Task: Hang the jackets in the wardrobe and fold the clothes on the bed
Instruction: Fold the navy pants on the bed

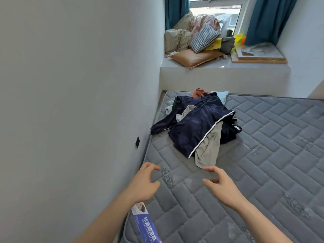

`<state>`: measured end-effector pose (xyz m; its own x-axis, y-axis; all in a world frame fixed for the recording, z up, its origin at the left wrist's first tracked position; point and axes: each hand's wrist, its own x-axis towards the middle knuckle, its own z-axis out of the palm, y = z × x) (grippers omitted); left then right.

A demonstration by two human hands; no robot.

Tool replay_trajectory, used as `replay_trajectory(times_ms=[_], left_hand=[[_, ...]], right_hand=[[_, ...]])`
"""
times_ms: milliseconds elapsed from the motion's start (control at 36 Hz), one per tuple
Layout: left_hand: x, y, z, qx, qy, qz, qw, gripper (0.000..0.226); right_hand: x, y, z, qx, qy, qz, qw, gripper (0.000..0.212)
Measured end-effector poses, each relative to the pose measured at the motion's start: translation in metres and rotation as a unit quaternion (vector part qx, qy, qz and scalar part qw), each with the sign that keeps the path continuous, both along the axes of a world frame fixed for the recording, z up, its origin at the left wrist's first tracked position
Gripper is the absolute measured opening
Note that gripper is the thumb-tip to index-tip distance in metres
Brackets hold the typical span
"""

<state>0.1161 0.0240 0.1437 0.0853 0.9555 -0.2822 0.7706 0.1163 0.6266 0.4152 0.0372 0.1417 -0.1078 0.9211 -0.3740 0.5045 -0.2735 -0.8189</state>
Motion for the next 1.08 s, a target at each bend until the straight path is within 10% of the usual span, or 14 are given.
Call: replay_trajectory(times_ms=[500,1083], left_hand=[[-0.057,0.133,-0.110,-0.120,0.003,-0.075,0.990,0.044],[-0.052,0.264,-0.440,-0.258,0.239,-0.145,0.925,0.087]], right_hand=[[-0.065,0.063,-0.065,-0.048,-0.062,-0.072,0.994,0.039],[-0.074,0.248,-0.382,-0.105,-0.089,-0.100,0.985,0.063]])
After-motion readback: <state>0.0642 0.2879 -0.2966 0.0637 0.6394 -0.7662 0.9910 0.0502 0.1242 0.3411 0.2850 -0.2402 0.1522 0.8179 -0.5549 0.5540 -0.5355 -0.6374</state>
